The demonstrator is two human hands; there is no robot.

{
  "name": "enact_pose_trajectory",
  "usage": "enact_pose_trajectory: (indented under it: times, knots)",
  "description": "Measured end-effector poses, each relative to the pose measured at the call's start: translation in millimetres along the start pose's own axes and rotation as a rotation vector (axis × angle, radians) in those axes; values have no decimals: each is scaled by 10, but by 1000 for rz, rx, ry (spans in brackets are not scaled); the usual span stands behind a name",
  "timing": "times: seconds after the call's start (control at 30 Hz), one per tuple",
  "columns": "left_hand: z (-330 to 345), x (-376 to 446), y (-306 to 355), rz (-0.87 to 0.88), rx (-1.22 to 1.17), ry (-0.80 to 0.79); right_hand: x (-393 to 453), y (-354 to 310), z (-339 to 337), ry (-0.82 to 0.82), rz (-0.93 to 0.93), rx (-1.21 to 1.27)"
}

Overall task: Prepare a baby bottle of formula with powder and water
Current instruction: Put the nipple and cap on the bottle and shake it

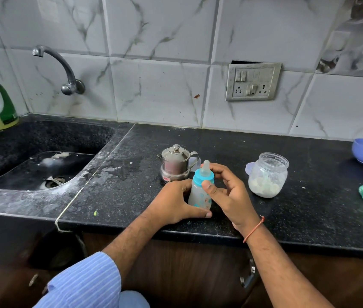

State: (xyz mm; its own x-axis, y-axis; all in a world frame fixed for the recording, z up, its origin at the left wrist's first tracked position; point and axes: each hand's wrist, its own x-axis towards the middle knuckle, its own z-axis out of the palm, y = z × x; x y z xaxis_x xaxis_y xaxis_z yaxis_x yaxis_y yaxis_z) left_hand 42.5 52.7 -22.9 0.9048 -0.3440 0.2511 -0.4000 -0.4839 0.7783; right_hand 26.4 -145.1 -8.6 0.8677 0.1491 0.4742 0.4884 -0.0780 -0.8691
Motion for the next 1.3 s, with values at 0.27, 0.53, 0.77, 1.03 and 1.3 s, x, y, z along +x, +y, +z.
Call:
enact_pose_trajectory:
  times: [0.27,0.53,0.77,1.03,1.3]
  knots:
    - [14,-3,-19,-2,-16,10,89,-42,17,-106,26,58]
    - [16,6,-31,-1,-1,0,89,-34,48,-116,38,91]
    - [18,1,-21,8,-7,2,66,-23,43,5,7,57]
    - [7,12,-44,3,-8,-22,56,-25,36,100,-34,-42]
    - [19,18,-64,-3,-16,-22,100,-67,-120,-122,81,173]
